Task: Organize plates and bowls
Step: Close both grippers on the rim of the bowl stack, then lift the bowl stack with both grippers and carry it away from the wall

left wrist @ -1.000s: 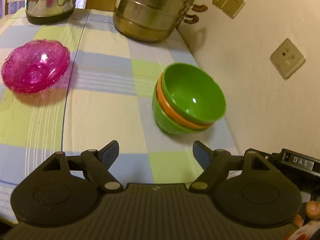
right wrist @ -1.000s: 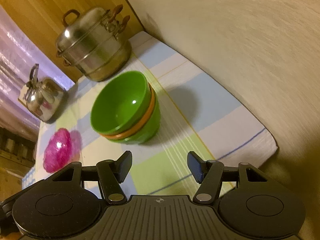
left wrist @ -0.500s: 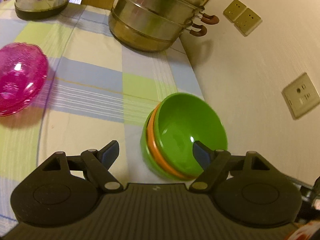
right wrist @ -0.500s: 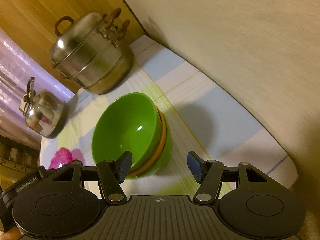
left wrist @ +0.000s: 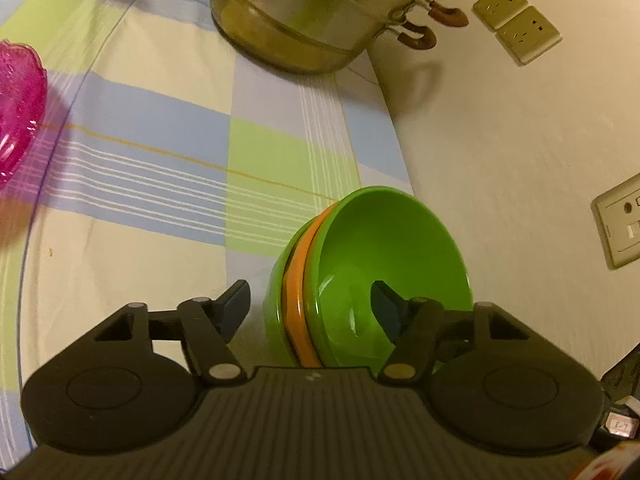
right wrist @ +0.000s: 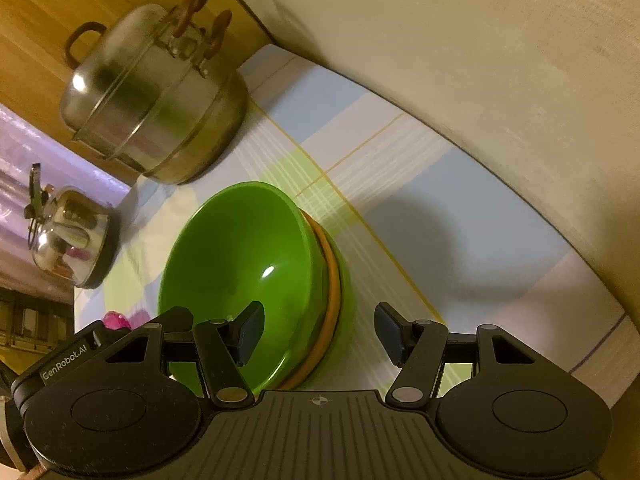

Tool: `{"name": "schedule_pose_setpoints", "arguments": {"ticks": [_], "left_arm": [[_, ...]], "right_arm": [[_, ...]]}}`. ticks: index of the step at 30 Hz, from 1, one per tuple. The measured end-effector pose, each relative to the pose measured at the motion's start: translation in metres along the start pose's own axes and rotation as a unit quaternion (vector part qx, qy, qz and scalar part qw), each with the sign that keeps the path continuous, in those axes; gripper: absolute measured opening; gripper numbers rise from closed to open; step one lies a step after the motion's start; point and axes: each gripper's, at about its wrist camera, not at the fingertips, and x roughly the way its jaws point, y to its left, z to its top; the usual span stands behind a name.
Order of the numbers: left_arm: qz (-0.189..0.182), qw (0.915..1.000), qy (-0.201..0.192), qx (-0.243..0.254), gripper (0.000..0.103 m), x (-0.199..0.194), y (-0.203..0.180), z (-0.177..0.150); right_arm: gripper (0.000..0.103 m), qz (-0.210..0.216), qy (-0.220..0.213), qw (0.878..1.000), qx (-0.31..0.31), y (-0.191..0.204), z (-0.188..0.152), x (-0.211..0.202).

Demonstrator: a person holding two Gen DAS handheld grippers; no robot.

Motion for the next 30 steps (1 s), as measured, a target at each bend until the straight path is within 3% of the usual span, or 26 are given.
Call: {"name": "schedule_pose_setpoints", "arguments": {"ticks": [8, 17, 22, 30], "left_arm": [[0.007, 0.9999, 0.011, 0.009, 0.047, 0.013, 0.002, 0.001], [0.014, 0.9995, 0.016, 0.023, 0.042, 0.020, -0.003, -0.001], [0.020, 0.9993, 0.017, 0.027, 0.039, 0.021, -0.005, -0.001], [0.031, 0.9986, 0.016, 0.039, 0.031, 0.023, -0.006, -0.001]], "right_arm": [[0.061, -0.008, 0.012, 1.000, 0.008, 0.000, 0.001, 0.018], [0.060, -0.012, 0.016, 1.000, 0.008, 0.002, -0.002, 0.029], [0.047, -0.010, 0.023, 1.000, 0.008, 0.000, -0.003, 0.033], [0.034, -0.022, 0.020, 1.000, 0.006, -0.001, -0.005, 0.036]]}}
